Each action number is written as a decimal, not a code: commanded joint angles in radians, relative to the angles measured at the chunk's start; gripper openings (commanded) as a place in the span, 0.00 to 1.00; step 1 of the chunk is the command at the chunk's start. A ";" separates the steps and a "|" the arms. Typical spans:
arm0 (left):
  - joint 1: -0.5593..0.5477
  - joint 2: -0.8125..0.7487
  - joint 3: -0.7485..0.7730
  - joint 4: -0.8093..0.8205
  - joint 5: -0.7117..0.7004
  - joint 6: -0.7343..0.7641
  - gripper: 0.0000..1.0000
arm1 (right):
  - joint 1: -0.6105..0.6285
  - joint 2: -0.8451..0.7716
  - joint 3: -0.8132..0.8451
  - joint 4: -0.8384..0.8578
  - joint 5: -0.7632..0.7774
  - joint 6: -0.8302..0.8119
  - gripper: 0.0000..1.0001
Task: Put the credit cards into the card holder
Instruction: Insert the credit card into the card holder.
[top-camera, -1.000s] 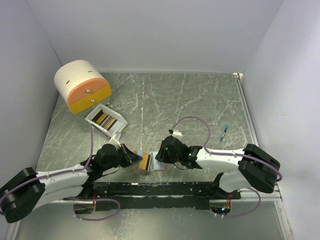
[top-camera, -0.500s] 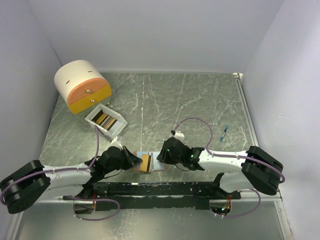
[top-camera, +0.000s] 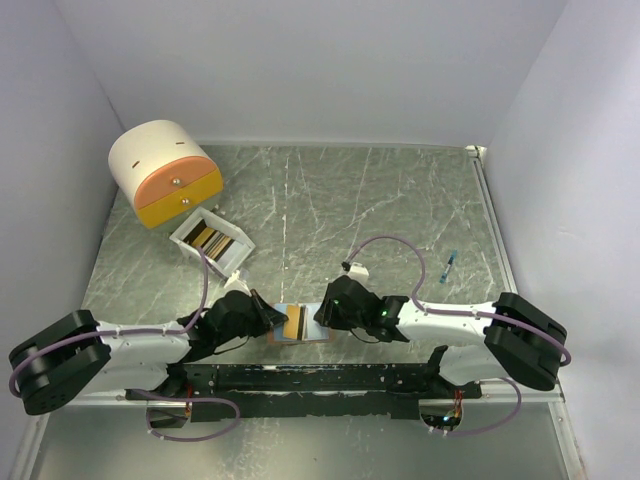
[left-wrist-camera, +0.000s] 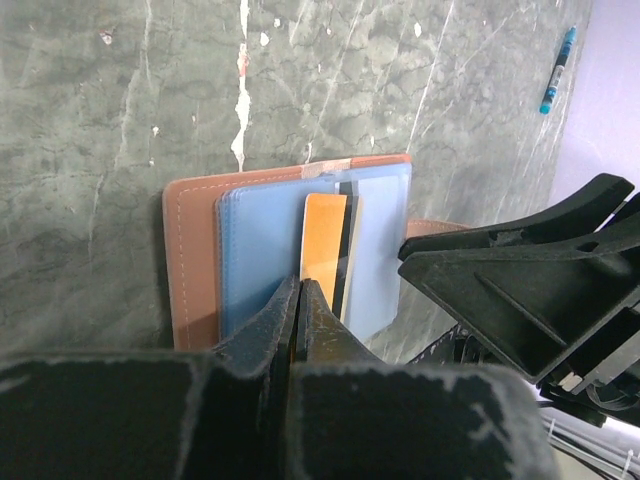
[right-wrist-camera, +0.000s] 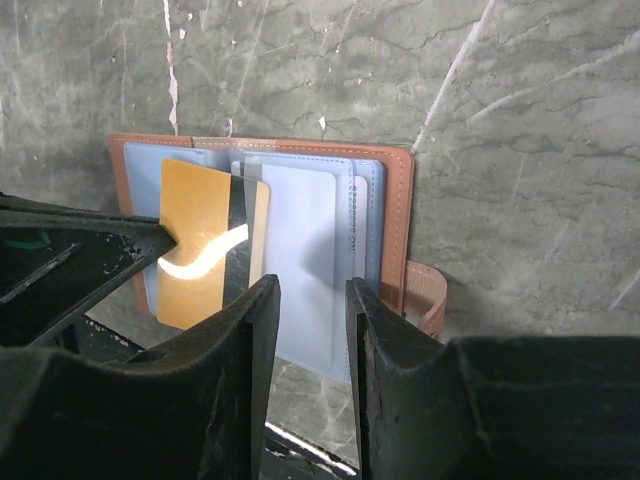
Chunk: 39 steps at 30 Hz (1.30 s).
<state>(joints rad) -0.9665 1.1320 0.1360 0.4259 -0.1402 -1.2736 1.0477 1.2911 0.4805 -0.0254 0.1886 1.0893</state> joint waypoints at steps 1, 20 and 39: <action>-0.015 0.021 0.017 -0.029 -0.052 -0.011 0.07 | 0.018 0.013 -0.003 -0.016 0.017 0.015 0.33; -0.085 0.028 0.043 -0.113 -0.177 -0.048 0.07 | 0.034 0.001 -0.016 -0.004 0.026 0.035 0.33; -0.162 -0.019 0.066 -0.221 -0.320 -0.094 0.07 | 0.050 -0.038 -0.027 -0.019 0.050 0.051 0.32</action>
<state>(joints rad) -1.1095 1.1378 0.1864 0.2935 -0.3855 -1.3560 1.0897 1.2728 0.4671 -0.0288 0.2180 1.1263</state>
